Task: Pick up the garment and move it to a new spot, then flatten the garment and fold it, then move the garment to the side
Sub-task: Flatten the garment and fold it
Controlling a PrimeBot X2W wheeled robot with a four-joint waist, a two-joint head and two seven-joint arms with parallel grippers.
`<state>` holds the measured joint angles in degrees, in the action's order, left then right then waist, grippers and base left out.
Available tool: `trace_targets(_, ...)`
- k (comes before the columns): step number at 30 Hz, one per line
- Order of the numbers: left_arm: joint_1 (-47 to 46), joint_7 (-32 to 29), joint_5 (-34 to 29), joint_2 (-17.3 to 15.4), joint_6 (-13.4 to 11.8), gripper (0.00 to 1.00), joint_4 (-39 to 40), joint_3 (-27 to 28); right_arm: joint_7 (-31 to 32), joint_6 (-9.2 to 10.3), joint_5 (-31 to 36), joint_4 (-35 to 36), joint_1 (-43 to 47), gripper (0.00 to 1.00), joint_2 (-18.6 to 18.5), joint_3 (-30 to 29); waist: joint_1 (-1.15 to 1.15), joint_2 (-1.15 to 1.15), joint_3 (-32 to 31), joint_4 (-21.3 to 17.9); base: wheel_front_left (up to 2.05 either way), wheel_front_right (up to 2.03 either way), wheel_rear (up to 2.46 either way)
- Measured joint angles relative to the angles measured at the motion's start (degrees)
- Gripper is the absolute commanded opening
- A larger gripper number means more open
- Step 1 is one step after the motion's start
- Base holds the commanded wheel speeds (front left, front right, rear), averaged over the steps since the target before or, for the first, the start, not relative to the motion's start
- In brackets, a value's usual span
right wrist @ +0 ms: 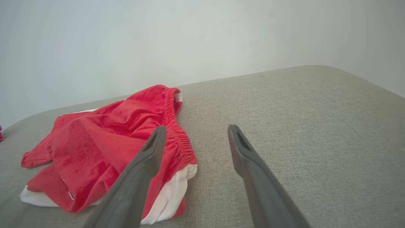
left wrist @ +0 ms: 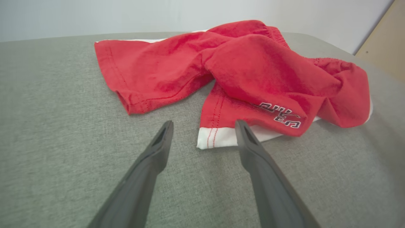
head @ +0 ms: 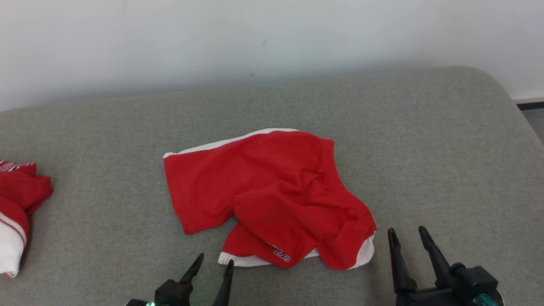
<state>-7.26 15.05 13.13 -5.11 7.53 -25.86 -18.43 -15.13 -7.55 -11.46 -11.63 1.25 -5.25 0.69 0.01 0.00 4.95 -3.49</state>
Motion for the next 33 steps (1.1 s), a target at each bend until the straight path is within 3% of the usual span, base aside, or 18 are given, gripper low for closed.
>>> trace_targets(10,-4.39,0.00,1.63,-0.54,0.00,1.00,-9.39,0.01,0.00,0.00,0.13,-0.01,-1.08,1.00,0.41,0.12,0.00,0.00,2.24,-4.58,0.00,0.00,0.00)
trace_targets(11,-4.69,0.01,2.23,-0.52,0.00,0.47,-10.14,-0.20,0.00,0.00,0.13,-0.04,-1.08,1.00,0.46,0.16,0.00,0.00,2.36,-4.81,0.00,0.00,0.00)
trace_targets(12,-4.98,0.01,2.82,-0.52,0.00,0.02,-10.40,-0.36,0.00,0.00,0.13,-0.08,-1.07,1.00,0.52,0.12,0.00,0.00,2.47,-4.96,0.00,0.00,0.00)
trace_targets(22,-3.89,0.00,4.12,-0.33,0.01,0.00,-6.87,0.97,0.00,0.00,0.14,-0.21,0.19,1.00,0.60,-1.22,0.00,0.00,1.39,-2.58,0.00,0.00,0.00)
trace_targets(33,6.65,-0.01,3.33,-3.75,0.01,0.00,0.03,6.46,0.00,0.00,0.10,-1.47,3.16,1.00,-0.38,-1.44,-0.01,0.00,-1.30,2.55,0.00,0.00,0.00)
